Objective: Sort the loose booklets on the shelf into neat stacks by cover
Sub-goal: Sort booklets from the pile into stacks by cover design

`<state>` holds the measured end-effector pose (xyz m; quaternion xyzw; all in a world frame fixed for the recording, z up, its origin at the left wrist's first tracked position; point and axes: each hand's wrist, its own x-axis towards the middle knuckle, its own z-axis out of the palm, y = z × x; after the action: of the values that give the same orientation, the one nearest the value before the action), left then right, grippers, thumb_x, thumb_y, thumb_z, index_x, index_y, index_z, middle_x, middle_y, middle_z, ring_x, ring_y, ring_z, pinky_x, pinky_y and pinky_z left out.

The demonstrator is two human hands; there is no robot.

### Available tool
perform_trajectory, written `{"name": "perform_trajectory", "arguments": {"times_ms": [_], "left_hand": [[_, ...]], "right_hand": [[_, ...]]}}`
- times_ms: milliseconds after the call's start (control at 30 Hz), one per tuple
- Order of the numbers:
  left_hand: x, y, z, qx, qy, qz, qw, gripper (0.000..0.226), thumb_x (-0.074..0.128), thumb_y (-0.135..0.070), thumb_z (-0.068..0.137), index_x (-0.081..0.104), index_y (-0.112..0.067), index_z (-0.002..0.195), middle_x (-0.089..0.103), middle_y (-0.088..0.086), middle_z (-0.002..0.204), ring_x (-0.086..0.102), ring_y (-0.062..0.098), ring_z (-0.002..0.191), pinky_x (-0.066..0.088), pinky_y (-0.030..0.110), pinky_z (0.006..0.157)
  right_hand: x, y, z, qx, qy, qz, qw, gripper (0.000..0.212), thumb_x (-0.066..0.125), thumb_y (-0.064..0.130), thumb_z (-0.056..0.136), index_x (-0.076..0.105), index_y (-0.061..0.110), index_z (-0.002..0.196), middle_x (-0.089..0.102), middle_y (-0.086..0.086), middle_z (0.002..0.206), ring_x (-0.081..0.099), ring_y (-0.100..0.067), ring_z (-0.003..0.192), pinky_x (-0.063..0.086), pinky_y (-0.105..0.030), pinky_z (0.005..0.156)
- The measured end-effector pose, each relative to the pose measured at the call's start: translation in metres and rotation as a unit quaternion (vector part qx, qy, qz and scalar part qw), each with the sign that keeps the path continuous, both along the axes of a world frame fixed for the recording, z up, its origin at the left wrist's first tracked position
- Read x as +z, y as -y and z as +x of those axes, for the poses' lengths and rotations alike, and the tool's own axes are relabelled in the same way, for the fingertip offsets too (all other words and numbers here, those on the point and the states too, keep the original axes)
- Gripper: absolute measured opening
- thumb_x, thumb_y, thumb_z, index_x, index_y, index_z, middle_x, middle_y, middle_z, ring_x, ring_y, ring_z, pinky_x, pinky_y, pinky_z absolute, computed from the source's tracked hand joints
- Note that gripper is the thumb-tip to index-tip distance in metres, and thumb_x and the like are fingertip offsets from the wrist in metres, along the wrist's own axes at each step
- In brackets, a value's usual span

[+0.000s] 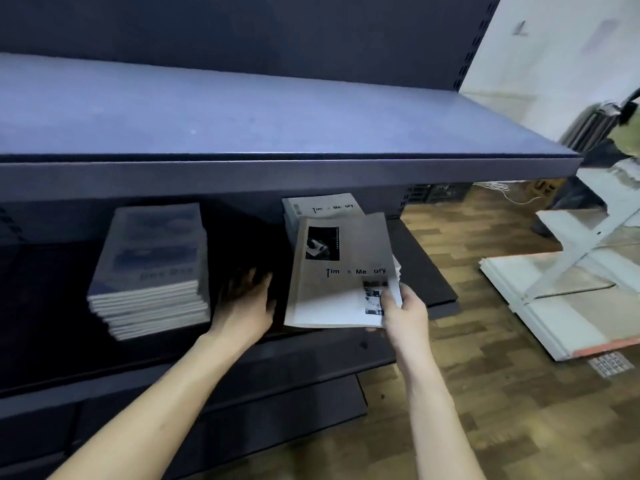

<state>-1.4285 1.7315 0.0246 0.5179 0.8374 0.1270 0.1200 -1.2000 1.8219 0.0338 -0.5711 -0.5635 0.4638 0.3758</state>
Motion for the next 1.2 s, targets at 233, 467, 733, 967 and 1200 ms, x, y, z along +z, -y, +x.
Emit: {"name": "perform_trajectory", "arguments": {"times_ms": [233, 467, 733, 967, 1200], "left_hand": [[0.003, -0.019, 0.024, 0.097, -0.026, -0.013, 0.995, 0.057, 0.040, -0.038, 0.101, 0.022, -0.028, 0.154, 0.017, 0.002, 0.162, 0.014, 0.027, 0.149, 0.018, 0.039, 0.121], [0.009, -0.035, 0.044, 0.144, -0.034, -0.009, 0.989, 0.056, 0.042, -0.039, 0.101, 0.026, -0.027, 0.153, 0.019, 0.004, 0.161, 0.017, 0.027, 0.148, 0.021, 0.039, 0.120], [0.020, -0.041, 0.059, 0.165, -0.050, -0.019, 0.985, 0.052, 0.044, -0.037, 0.100, 0.032, -0.028, 0.150, 0.022, 0.003, 0.160, 0.021, 0.027, 0.147, 0.030, 0.040, 0.115], [0.020, -0.042, 0.069, 0.171, -0.058, -0.024, 0.983, 0.053, 0.044, -0.038, 0.100, 0.034, -0.027, 0.150, 0.023, 0.004, 0.160, 0.020, 0.028, 0.147, 0.030, 0.040, 0.115], [0.016, -0.022, 0.075, 0.190, -0.049, -0.032, 0.980, 0.053, 0.047, -0.038, 0.099, 0.036, -0.026, 0.149, 0.028, 0.008, 0.157, 0.030, 0.031, 0.143, 0.038, 0.043, 0.110]], "right_hand": [[0.015, -0.070, 0.004, 0.069, 0.086, 0.063, 0.992, 0.045, 0.061, 0.026, 0.093, 0.053, 0.015, 0.136, 0.069, -0.004, 0.113, 0.064, -0.023, 0.096, 0.039, -0.026, 0.071], [-0.002, -0.110, 0.007, 0.175, 0.090, 0.101, 0.975, 0.061, 0.078, 0.034, 0.073, 0.061, 0.029, 0.131, 0.057, -0.002, 0.121, 0.055, -0.019, 0.113, 0.043, -0.027, 0.095], [-0.025, -0.129, 0.001, 0.174, 0.233, 0.156, 0.944, 0.056, 0.065, 0.056, 0.083, 0.058, 0.030, 0.133, 0.046, -0.001, 0.147, 0.039, -0.035, 0.133, 0.038, -0.045, 0.105], [-0.036, -0.121, -0.006, 0.131, 0.156, 0.185, 0.962, 0.054, 0.061, 0.045, 0.094, 0.053, 0.020, 0.141, 0.045, -0.003, 0.151, 0.041, -0.025, 0.136, 0.044, -0.039, 0.100], [-0.034, -0.116, -0.008, 0.113, 0.133, 0.227, 0.958, 0.048, 0.061, 0.039, 0.094, 0.058, 0.016, 0.136, 0.037, -0.011, 0.157, 0.027, -0.028, 0.148, 0.033, -0.046, 0.116]]}}
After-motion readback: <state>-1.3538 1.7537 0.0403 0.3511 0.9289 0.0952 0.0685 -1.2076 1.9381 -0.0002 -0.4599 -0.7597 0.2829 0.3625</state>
